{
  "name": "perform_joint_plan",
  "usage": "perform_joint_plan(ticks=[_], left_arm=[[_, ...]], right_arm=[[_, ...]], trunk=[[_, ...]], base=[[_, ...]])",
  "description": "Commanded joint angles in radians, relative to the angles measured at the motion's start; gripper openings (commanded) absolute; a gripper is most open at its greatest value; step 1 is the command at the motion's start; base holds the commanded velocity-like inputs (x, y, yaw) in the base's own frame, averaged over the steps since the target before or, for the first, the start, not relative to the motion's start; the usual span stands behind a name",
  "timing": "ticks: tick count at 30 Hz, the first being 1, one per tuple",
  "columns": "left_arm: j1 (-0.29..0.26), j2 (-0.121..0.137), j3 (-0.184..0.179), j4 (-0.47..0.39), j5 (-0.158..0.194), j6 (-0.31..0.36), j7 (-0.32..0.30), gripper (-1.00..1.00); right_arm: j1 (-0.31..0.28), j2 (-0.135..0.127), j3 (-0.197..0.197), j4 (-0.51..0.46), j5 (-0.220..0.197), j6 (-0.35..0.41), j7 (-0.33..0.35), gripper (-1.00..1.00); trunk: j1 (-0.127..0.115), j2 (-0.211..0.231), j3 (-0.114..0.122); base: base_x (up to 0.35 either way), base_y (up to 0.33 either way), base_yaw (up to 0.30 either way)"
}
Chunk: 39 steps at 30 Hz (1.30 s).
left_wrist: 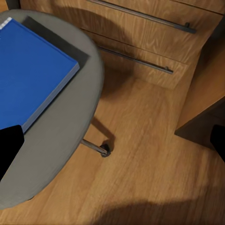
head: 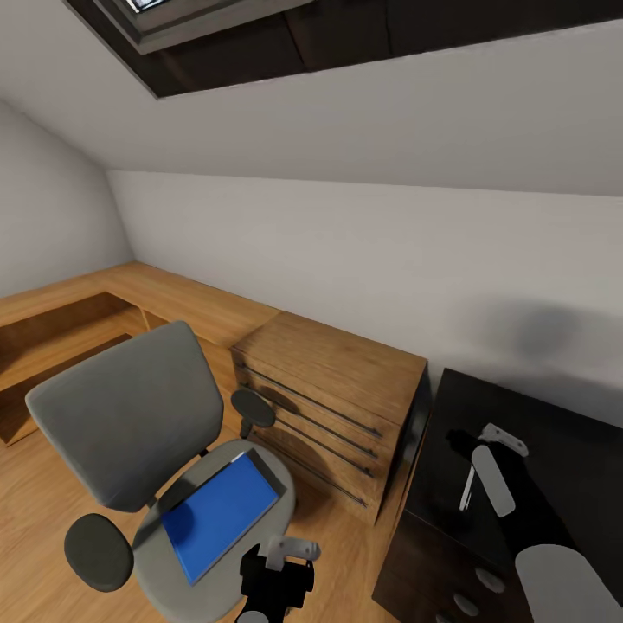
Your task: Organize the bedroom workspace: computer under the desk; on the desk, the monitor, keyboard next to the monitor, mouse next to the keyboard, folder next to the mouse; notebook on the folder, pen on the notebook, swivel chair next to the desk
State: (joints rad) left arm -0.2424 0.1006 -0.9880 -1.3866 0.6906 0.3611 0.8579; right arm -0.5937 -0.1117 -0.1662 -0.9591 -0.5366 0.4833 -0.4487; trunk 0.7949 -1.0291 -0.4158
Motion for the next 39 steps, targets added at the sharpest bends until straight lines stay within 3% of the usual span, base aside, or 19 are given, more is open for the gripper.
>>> perform_joint_plan(ticks=[1, 4, 7, 9, 18, 26, 33, 36, 39], left_arm=[[-0.002, 0.001, -0.002, -0.002, 0.004, 0.004, 0.007, 1.00], [-0.002, 0.001, 0.001, -0.002, 0.004, 0.004, 0.007, 1.00], [-0.002, 0.001, 0.001, -0.001, 0.005, 0.004, 0.007, 1.00], [-0.002, 0.001, 0.001, 0.000, 0.006, 0.004, 0.006, 1.00], [-0.002, 0.001, 0.017, 0.000, 0.007, 0.004, 0.006, 1.00], [-0.002, 0.001, 0.019, 0.034, 0.006, 0.004, 0.005, 1.00], [-0.002, 0.001, 0.022, 0.038, 0.007, 0.004, 0.005, 1.00], [-0.002, 0.001, 0.057, 0.041, 0.010, 0.004, 0.005, 1.00], [-0.002, 0.001, 0.127, 0.047, 0.022, 0.004, 0.004, 1.00]], right_arm=[[0.000, 0.008, 0.001, -0.012, -0.009, 0.011, -0.011, 1.00], [0.000, 0.032, 0.000, -0.036, -0.008, 0.026, -0.050, 1.00], [0.000, 0.071, 0.006, -0.054, -0.007, 0.033, -0.131, 1.00], [0.000, 0.087, 0.044, -0.058, -0.007, 0.034, -0.157, 1.00], [0.001, 0.095, 0.101, -0.052, -0.006, 0.029, -0.169, 1.00], [0.002, 0.097, 0.118, -0.049, -0.006, 0.028, -0.169, 1.00], [0.002, 0.097, 0.136, -0.047, -0.007, 0.027, -0.168, 1.00], [0.002, 0.096, 0.137, -0.047, -0.007, 0.027, -0.168, 1.00], [0.002, 0.096, 0.137, -0.047, -0.007, 0.027, -0.168, 1.00]], trunk=[[0.000, -0.001, -0.001], [0.000, -0.001, -0.001], [0.000, -0.001, -0.001], [0.000, -0.001, -0.001], [0.000, -0.001, -0.001], [0.000, -0.001, -0.001], [0.000, -0.001, -0.001], [0.000, -0.001, -0.001], [0.000, -0.001, -0.001]], base=[[0.000, 0.000, 0.000], [0.000, 0.000, 0.066], [0.000, 0.000, 0.207], [0.000, 0.000, 0.264], [0.000, 0.000, 0.275], [-0.013, 0.002, 0.277], [-0.271, 0.069, 0.277], [-0.326, 0.090, 0.277], [-0.325, 0.063, 0.277]])
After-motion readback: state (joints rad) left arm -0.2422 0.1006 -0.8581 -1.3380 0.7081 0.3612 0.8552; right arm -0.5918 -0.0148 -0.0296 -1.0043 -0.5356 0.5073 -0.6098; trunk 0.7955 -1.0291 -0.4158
